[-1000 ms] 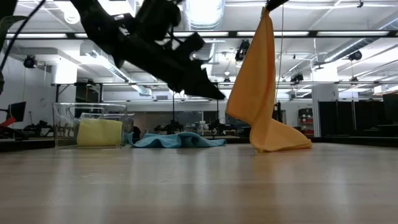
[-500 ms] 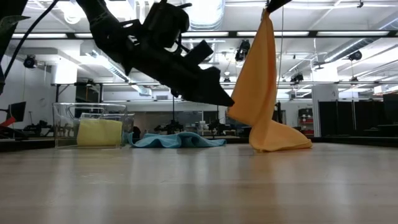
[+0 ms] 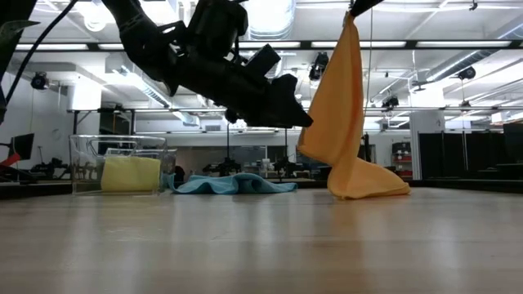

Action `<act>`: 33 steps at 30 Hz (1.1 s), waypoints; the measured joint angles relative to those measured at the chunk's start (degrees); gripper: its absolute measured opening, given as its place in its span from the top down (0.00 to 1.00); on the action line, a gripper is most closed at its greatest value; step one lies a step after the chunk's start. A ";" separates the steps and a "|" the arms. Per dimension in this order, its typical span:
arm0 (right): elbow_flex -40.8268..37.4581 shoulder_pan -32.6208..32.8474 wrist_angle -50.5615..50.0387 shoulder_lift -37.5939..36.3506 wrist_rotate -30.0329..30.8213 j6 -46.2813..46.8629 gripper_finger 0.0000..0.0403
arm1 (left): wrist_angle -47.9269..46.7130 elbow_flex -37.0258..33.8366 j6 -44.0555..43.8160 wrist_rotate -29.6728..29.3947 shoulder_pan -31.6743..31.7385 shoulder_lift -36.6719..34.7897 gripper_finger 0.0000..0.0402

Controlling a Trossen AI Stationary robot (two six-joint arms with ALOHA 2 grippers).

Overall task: Roll microfiber towels into tight, uniform cylinder then place into a basket
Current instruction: Fold the orange microfiber towel

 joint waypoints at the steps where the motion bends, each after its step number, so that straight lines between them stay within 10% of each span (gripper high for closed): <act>1: 0.00 0.00 0.04 0.00 0.00 0.00 0.98 | -0.04 0.14 0.00 0.01 -0.12 0.01 0.27; 33: 0.00 -0.02 6.16 0.00 0.22 0.01 0.98 | -5.77 2.22 -5.86 -15.47 -0.58 0.02 0.27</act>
